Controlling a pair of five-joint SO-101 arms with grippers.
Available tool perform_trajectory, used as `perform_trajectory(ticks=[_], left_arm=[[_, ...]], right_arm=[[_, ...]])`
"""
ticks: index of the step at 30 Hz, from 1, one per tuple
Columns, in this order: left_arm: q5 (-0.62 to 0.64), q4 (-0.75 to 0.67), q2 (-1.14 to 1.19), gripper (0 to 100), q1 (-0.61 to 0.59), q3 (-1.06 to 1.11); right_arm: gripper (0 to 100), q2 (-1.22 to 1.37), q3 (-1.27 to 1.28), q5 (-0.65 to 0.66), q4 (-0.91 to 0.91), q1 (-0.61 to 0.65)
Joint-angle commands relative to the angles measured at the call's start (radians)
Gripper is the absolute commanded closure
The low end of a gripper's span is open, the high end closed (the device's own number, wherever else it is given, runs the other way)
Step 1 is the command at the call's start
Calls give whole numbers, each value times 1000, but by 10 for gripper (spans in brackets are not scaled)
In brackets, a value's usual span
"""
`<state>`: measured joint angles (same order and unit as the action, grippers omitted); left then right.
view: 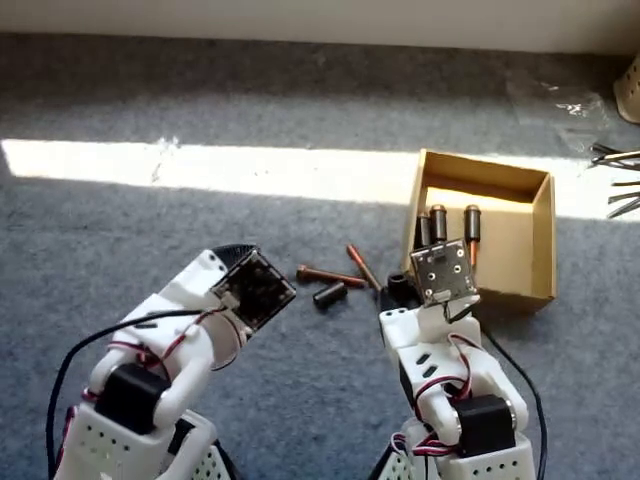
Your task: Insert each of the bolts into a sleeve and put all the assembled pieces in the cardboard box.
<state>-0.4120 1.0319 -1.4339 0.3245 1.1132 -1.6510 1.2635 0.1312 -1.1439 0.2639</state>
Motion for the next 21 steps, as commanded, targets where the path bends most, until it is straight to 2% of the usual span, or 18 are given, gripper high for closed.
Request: perform_trajectory(ticks=[1, 4, 9, 13, 17, 21], left_arm=[[-97, 3, 291, 993, 74, -176], [-198, 0, 438, 993, 93, -225], [-330, -5, 634, 992, 90, -288], [-374, -37, 774, 992, 93, -309], [-373, -215, 889, 992, 99, -306], [-371, -399, 993, 992, 101, -303]], right_arm=[[995, -18, -10, 11, 2, -50], [995, -21, -8, 11, 2, -107], [995, -21, -7, 9, 1, -113], [995, -21, -7, 9, -1, -113], [995, -22, -7, 9, -1, -119], [995, -22, -7, 9, 2, -193]])
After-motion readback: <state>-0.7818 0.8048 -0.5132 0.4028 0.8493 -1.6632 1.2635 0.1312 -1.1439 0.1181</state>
